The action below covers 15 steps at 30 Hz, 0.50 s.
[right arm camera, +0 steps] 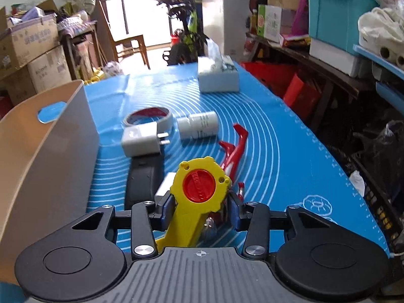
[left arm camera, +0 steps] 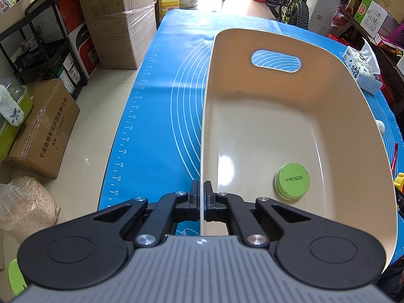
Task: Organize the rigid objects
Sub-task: 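Grasp the yellow-and-red toy tool with the right tool and lift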
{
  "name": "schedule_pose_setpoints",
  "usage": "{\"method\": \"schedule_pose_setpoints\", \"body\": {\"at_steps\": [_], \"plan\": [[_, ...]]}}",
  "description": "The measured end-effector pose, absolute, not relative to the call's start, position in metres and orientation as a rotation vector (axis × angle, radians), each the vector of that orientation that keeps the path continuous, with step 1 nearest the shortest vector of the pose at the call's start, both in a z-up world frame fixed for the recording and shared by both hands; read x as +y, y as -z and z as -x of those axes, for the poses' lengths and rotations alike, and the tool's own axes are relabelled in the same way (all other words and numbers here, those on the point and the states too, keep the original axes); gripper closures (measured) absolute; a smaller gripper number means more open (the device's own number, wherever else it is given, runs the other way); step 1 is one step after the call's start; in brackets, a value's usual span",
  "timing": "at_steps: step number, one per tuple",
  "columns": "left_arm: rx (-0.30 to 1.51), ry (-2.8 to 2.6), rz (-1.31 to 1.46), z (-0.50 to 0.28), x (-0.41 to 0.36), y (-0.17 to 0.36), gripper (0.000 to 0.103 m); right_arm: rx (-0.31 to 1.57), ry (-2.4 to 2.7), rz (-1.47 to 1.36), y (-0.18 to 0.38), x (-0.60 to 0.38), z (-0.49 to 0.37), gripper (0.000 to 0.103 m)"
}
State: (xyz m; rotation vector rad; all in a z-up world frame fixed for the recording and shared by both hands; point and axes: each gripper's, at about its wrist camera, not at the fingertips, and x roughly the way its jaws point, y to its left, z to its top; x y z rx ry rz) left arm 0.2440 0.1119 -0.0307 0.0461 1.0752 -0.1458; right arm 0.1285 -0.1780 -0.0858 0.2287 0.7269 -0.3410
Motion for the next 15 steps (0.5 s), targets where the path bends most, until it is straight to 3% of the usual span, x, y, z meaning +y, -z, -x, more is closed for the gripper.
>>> {"method": "schedule_pose_setpoints", "body": {"at_steps": [15], "plan": [[1.076, 0.145, -0.045, -0.244, 0.111, 0.031, 0.099, 0.534, 0.251, -0.119, 0.014, -0.157, -0.138, 0.053]]}}
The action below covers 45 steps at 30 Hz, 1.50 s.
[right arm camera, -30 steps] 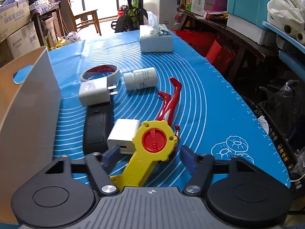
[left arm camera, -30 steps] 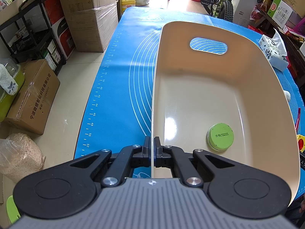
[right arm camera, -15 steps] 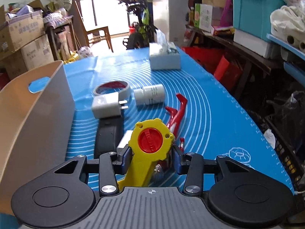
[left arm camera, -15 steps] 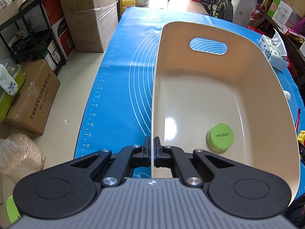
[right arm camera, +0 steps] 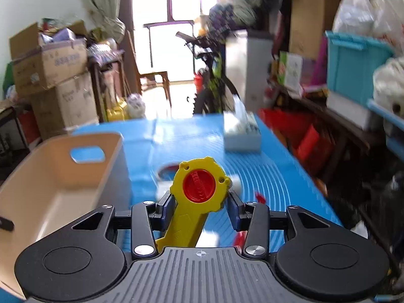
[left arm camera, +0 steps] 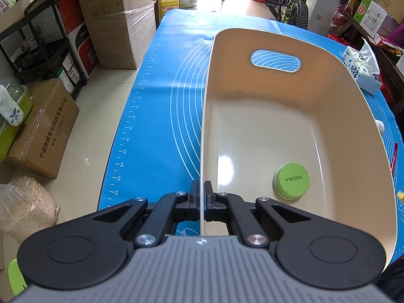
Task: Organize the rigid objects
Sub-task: 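Grasp the yellow-and-red toy tool with the right tool and lift, then lower the yellow toy into the basket and open the right tool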
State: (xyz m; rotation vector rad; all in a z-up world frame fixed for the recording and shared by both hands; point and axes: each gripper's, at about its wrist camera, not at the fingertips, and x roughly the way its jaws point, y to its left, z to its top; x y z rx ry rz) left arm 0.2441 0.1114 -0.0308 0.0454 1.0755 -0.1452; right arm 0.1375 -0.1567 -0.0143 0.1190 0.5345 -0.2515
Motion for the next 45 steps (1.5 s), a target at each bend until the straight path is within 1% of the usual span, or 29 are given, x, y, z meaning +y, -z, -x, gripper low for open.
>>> {"method": "schedule_pose_setpoints", "body": {"at_steps": [8, 15, 27, 31, 39, 44, 45], "plan": [[1.075, 0.146, -0.043, -0.244, 0.111, 0.031, 0.099, 0.434, 0.17, -0.1, -0.027, -0.132, -0.165, 0.053], [1.074, 0.145, -0.047, -0.243, 0.11, 0.032, 0.099, 0.432, 0.077, -0.098, -0.034, -0.098, -0.195, 0.053], [1.075, 0.151, -0.047, -0.244, 0.111, 0.032, 0.099, 0.625, -0.079, 0.015, 0.009, -0.022, -0.238, 0.053], [1.075, 0.15, -0.047, -0.244, 0.111, 0.032, 0.099, 0.717, -0.096, 0.031, 0.027, -0.016, -0.247, 0.053], [1.074, 0.149, -0.049, -0.244, 0.111, 0.032, 0.099, 0.963, -0.102, 0.0, 0.062, -0.017, -0.265, 0.053], [1.074, 0.149, -0.051, -0.245, 0.11, 0.033, 0.099, 1.011, -0.1, 0.009, 0.064, -0.013, -0.269, 0.053], [1.074, 0.15, -0.051, -0.245, 0.11, 0.032, 0.099, 1.007, -0.103, 0.008, 0.063, -0.013, -0.268, 0.052]]}}
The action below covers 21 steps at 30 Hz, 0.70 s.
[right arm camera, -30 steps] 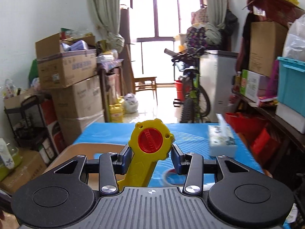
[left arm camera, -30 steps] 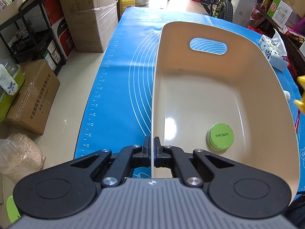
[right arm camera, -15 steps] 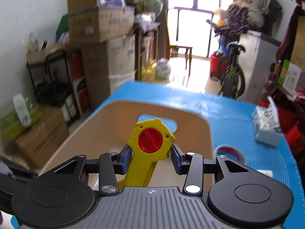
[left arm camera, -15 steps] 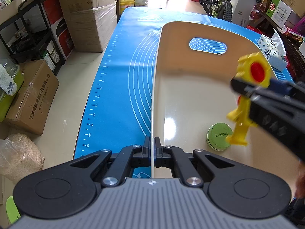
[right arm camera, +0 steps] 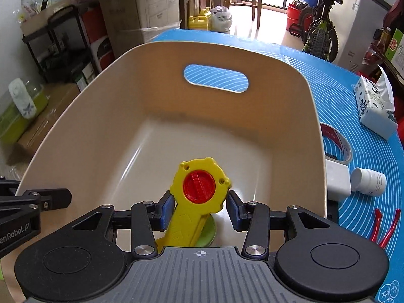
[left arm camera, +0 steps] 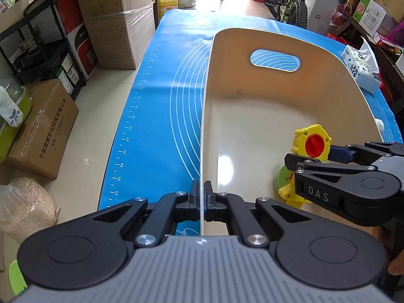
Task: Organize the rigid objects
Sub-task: 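Lower the yellow toy into the basket and open the right tool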
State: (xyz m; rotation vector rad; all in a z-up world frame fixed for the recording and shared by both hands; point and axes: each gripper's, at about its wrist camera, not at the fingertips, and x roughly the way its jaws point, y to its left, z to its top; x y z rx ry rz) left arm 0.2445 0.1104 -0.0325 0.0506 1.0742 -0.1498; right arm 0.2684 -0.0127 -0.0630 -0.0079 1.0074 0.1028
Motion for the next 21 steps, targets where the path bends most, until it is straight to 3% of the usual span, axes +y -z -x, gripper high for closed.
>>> {"method": "schedule_pose_setpoints", "body": {"at_steps": [8, 11, 21], "plan": [[1.075, 0.151, -0.051, -0.245, 0.11, 0.032, 0.099, 0.894, -0.118, -0.051, 0.035, -0.025, -0.248, 0.039], [1.075, 0.151, -0.052, -0.245, 0.111, 0.032, 0.099, 0.822, -0.094, -0.049, 0.016, -0.035, -0.235, 0.027], [1.075, 0.152, -0.052, -0.245, 0.111, 0.032, 0.099, 0.698, 0.091, -0.094, -0.014, -0.12, -0.208, 0.027]]}}
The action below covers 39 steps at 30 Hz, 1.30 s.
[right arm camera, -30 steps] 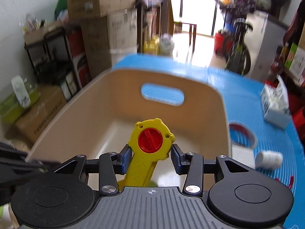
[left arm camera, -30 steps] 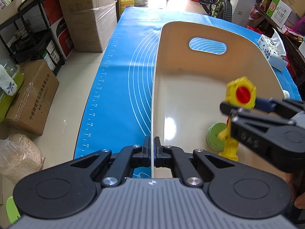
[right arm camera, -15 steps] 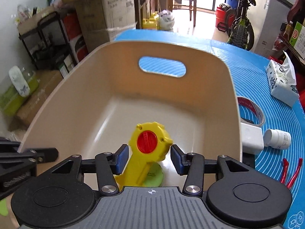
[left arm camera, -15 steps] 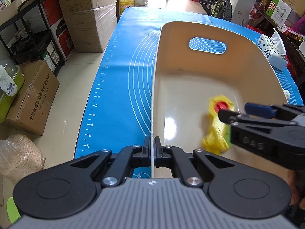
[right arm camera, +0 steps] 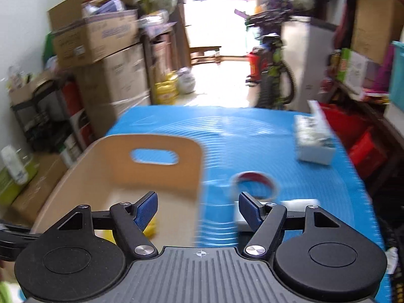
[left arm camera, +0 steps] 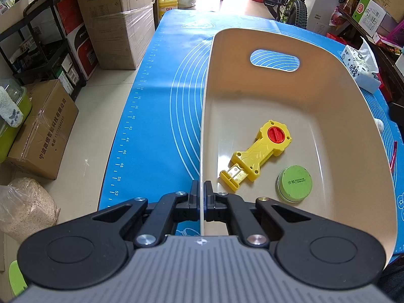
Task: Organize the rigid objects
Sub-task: 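Grasp the red toy figure with the right tool and lift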
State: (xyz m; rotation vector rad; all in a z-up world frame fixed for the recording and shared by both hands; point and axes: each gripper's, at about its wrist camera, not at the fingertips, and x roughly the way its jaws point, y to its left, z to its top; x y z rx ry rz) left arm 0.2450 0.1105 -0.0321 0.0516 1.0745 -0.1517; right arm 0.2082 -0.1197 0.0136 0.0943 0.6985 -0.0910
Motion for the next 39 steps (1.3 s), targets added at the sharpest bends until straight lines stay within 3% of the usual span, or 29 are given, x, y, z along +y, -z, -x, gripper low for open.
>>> {"method": "schedule_pose_setpoints", "body": {"at_steps": [17, 22, 26, 29, 30, 39], "plan": [[1.075, 0.15, -0.056, -0.245, 0.111, 0.032, 0.099, 0.861, 0.344, -0.151, 0.075, -0.227, -0.196, 0.031], [1.075, 0.149, -0.056, -0.245, 0.111, 0.032, 0.099, 0.913, 0.346, -0.246, 0.095, -0.235, -0.196, 0.041], [1.075, 0.149, -0.055, -0.245, 0.111, 0.032, 0.099, 0.944, 0.332, -0.268, 0.105, -0.233, -0.196, 0.055], [1.075, 0.149, -0.056, -0.245, 0.111, 0.032, 0.099, 0.936, 0.329, -0.244, 0.107, -0.229, -0.195, 0.059], [1.075, 0.149, -0.055, -0.245, 0.111, 0.032, 0.099, 0.935, 0.319, -0.245, 0.107, -0.228, -0.195, 0.069], [1.074, 0.149, -0.055, -0.245, 0.111, 0.032, 0.099, 0.863, 0.318, -0.189, 0.092, -0.22, -0.186, 0.073]]}}
